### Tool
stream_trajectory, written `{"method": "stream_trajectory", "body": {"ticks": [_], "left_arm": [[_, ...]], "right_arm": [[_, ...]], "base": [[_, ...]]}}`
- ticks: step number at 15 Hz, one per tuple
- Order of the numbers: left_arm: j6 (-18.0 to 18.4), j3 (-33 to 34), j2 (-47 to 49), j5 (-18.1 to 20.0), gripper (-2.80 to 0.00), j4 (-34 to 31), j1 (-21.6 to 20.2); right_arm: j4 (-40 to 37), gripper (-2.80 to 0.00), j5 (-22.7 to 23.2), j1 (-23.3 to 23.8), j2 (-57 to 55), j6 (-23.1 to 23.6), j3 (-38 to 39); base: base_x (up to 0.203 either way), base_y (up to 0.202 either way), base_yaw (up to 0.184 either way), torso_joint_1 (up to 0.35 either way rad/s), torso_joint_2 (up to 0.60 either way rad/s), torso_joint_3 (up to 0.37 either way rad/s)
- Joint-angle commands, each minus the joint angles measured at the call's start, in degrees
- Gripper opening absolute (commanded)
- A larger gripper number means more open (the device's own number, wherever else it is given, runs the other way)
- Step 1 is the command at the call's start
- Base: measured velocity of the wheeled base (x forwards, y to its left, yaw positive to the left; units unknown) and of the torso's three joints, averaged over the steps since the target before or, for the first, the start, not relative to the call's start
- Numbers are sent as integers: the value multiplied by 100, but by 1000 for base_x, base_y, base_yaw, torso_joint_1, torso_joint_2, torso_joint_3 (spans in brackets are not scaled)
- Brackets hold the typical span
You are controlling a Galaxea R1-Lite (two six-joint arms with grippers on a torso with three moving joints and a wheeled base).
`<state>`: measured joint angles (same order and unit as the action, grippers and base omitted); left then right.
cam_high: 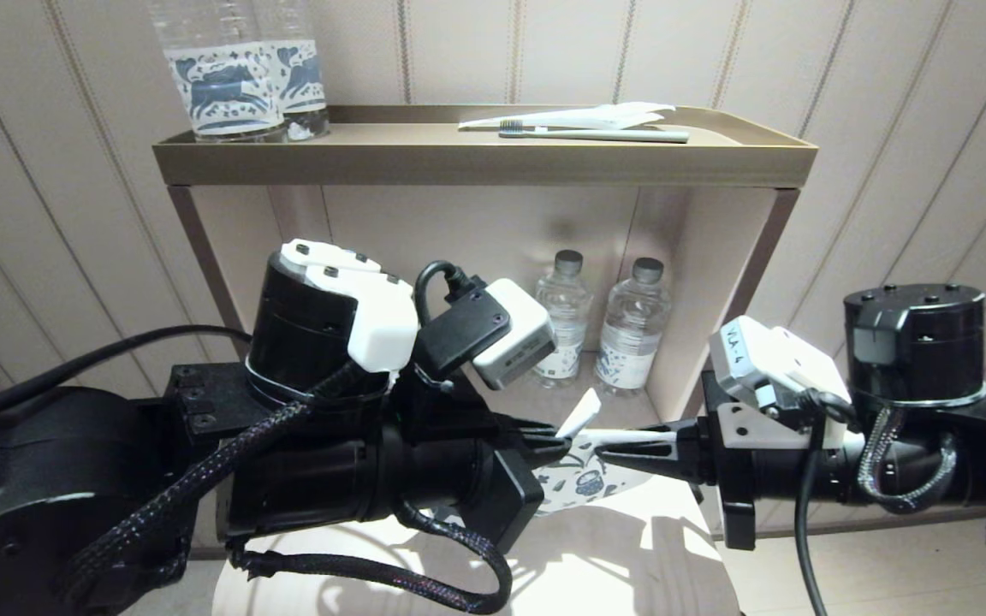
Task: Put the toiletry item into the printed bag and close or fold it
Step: Place the toothpaste in the storage bag
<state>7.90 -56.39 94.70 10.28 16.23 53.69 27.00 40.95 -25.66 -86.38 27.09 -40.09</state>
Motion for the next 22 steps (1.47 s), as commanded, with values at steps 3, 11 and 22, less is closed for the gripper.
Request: {"method": "stream_trajectory", "body": {"ticks": [3,11,22], "left_arm": [[124,-320,-57,9,-280,-251,-51],[388,-528,101,26,-280,-735,-51],[396,-17,46,303,-280,-682,-45]], "right_arm": [[7,-280,18,-27,7,16,10],[12,-280,18,-97,-45,16,-18],[7,-280,18,-123,-73,16,0]], "base": [[0,0,0,0,0,0],[0,0,0,0,0,0],[0,0,0,0,0,0]]}}
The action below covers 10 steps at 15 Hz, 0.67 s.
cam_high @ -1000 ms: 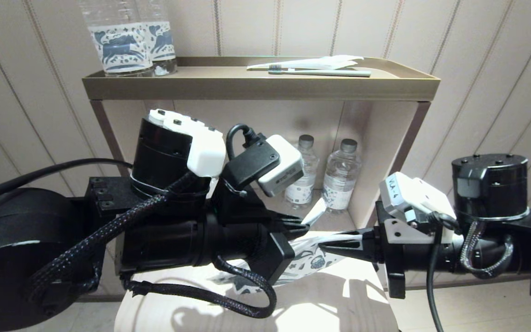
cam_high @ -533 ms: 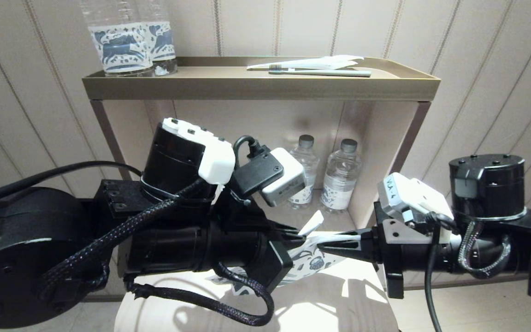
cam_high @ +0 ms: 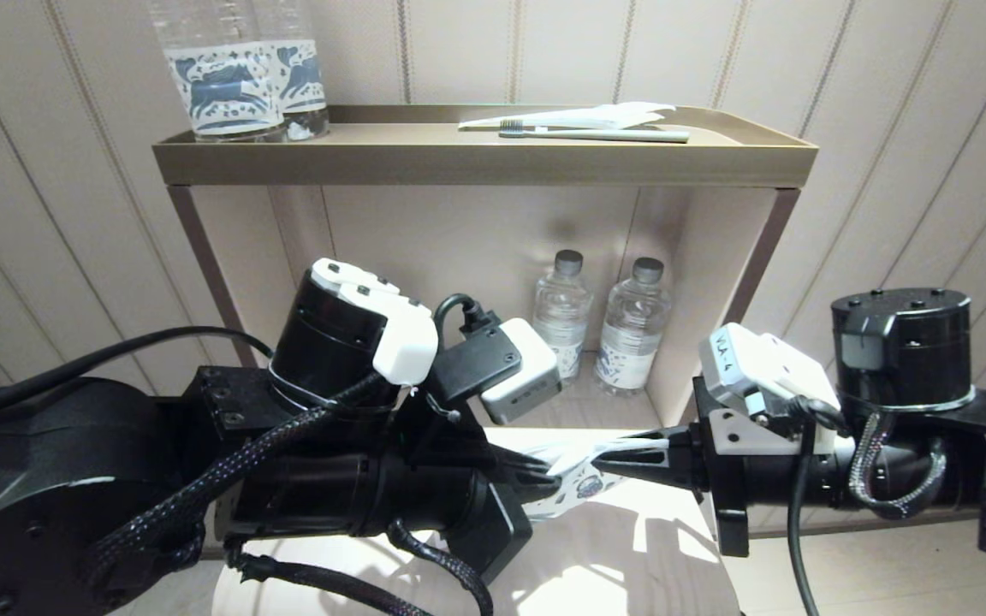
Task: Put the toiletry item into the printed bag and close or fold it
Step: Place the toothpaste in the storage bag
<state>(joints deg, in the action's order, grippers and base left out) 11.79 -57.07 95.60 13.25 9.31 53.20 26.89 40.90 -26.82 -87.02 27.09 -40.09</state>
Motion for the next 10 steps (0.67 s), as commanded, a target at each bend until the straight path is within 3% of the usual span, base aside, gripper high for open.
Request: {"method": "stream_trajectory", "body": {"ticks": [1,3,7,10], "left_arm": [[1,132,-103,10,-280,9,1],[-8,253,-158,17,-280,38,-12],[-14,510,-29,11,-280,826,-248],[-10,521,73,105,-280,862,-424]], "right_arm": [[18,-280,23,-8,-9,16,0],[18,-280,23,-8,-26,22,10],[18,-280,23,-51,-26,25,-7],[18,-280,23,-84,34,29,-7]], "base": [[0,0,0,0,0,0],[0,0,0,0,0,0],[0,0,0,0,0,0],[0,0,0,0,0,0]]}}
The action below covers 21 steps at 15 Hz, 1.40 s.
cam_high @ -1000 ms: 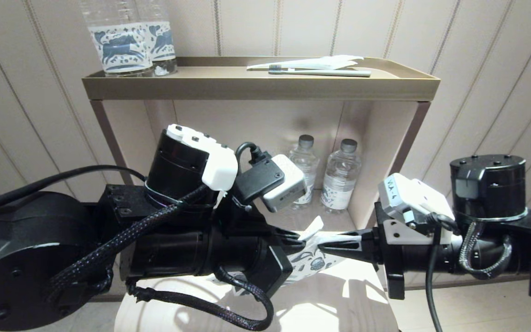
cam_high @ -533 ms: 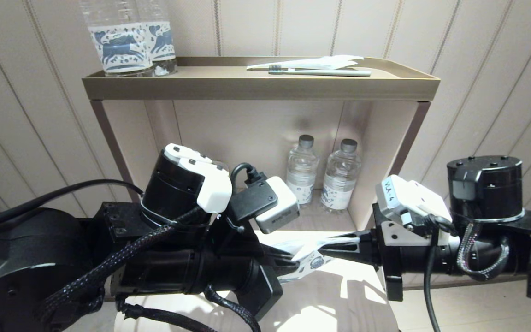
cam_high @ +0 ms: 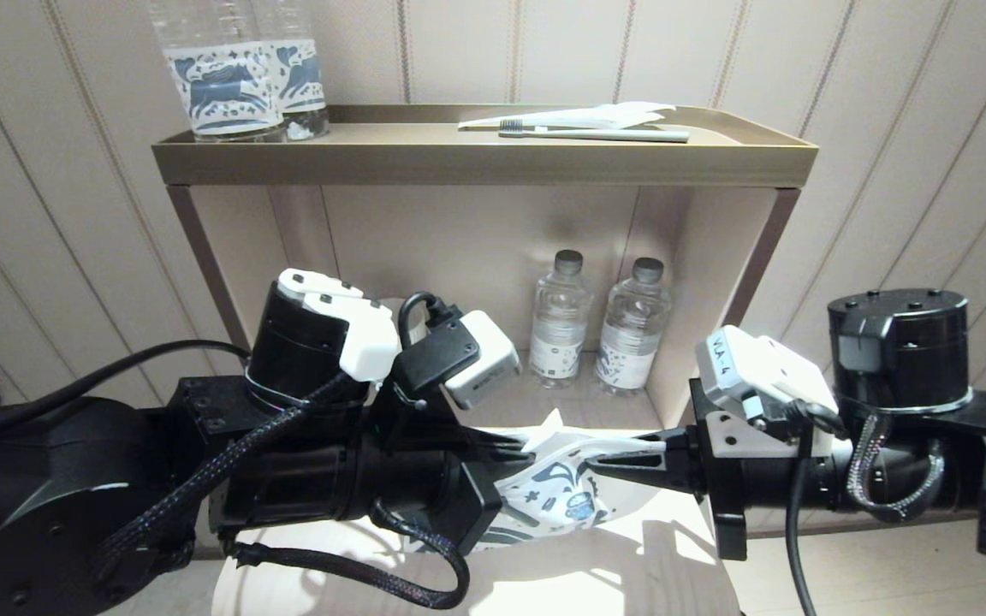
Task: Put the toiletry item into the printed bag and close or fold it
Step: Place the toothpaste in the storage bag
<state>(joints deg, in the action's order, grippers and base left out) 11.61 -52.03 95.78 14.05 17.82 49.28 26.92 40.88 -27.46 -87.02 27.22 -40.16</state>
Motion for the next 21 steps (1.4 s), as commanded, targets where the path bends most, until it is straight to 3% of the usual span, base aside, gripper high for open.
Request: {"method": "stream_trajectory", "body": {"ticks": [1,9,10,18,21], "left_arm": [[17,44,55,35,-280,11,-32],[8,72,-7,12,-280,4,-32],[13,91,-8,7,0,16,-27],[-28,113,-681,72,0,-5,-87],[-109,242,-1440,230,0,-112,-479]], "right_arm": [[10,-280,26,-22,51,13,6],[7,-280,26,-14,79,19,-19],[6,-280,26,-14,70,18,-19],[15,-280,34,48,18,12,-19],[15,-280,61,64,55,-33,-89]], "base": [[0,0,0,0,0,0],[0,0,0,0,0,0],[0,0,0,0,0,0],[0,0,0,0,0,0],[0,0,0,0,0,0]]}}
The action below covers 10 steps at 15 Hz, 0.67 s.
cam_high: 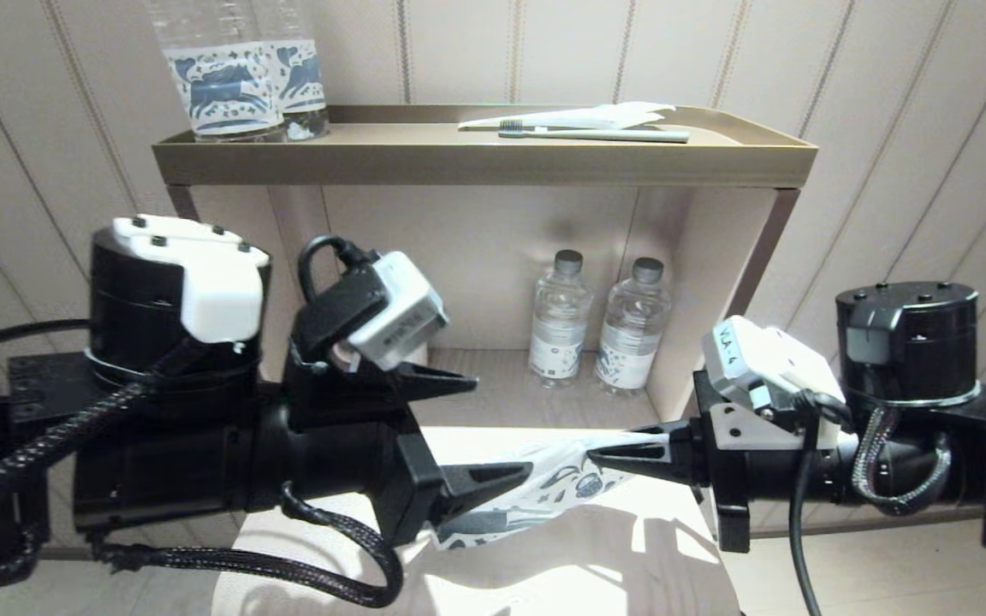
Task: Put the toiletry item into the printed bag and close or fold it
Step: Place the toothpaste in the storage bag, then hand it to the other hand
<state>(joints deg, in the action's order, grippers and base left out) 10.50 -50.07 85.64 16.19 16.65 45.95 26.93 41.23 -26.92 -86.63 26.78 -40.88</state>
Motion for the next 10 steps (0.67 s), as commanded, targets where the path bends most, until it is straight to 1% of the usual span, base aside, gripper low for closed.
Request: {"method": "stream_trajectory", "body": {"ticks": [1,2,3,5,6,7,10], "left_arm": [[-9,176,-673,113,0,-35,-414],[-15,413,-936,244,0,-59,-735],[-18,706,-1151,452,0,-60,-1091],[-21,1155,-1402,1048,0,-34,-1733],[-21,1238,-1394,1334,0,-25,-1888],[-21,1244,-1282,1433,-280,-12,-1911],[32,1289,-1050,1490,-280,209,-1964]], "right_arm": [[8,-280,34,20,41,11,-27],[-3,-280,30,24,81,3,-43],[-15,-280,32,43,135,2,-53],[-30,-280,34,154,236,-24,-102],[-36,-280,34,180,318,-73,-146],[-42,-280,34,186,407,-137,-164],[-62,-280,37,175,637,-185,-198]], "base": [[0,0,0,0,0,0],[0,0,0,0,0,0],[0,0,0,0,0,0],[0,0,0,0,0,0],[0,0,0,0,0,0],[0,0,0,0,0,0],[0,0,0,0,0,0]]}}
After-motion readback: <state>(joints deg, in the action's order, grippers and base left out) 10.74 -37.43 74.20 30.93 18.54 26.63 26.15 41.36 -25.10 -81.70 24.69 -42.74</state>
